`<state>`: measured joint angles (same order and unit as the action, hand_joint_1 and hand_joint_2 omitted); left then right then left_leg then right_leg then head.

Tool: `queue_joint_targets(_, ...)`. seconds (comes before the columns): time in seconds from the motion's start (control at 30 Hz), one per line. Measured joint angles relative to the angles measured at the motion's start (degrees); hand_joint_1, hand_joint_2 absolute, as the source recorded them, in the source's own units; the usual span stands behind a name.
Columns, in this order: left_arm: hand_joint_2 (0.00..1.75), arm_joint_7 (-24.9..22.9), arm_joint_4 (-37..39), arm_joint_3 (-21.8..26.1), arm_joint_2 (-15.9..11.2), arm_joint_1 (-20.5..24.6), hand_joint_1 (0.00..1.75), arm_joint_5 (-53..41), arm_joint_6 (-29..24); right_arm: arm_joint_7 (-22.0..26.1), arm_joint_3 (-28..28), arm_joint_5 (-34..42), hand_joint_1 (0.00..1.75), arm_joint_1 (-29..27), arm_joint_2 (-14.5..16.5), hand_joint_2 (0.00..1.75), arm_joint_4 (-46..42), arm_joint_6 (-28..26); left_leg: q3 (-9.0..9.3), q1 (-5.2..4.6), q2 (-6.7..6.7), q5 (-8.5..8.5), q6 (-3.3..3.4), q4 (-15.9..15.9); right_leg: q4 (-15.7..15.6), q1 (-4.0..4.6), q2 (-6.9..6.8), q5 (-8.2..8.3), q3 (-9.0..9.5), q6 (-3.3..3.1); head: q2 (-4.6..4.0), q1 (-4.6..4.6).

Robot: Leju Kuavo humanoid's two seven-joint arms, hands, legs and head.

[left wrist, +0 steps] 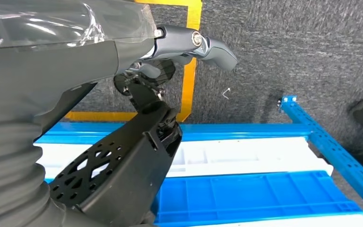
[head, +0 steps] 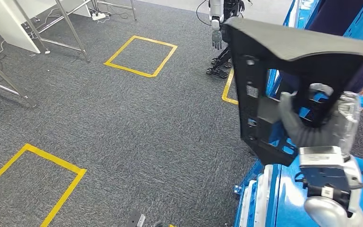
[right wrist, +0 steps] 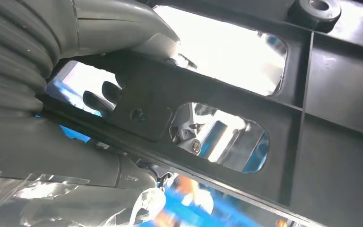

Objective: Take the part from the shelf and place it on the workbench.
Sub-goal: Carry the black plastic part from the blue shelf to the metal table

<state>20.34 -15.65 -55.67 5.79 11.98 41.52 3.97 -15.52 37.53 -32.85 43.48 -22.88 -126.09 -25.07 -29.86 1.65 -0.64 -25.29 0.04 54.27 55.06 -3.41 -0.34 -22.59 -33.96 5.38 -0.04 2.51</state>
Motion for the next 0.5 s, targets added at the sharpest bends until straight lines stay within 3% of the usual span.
queue_joint_targets(0.5,1.75,-2.84,0.00,-0.10,-0.02,0.99,0.00,-2.13,1.62,3.93,16.24,-1.81,1.75,11.37,15.28,1.75,11.96,5.25,-0.06,0.01,-0.02,0.03,-0.04,0.00,0.16,0.00,0.00,-0.01,-0.19,-0.02,0.00,0.00)
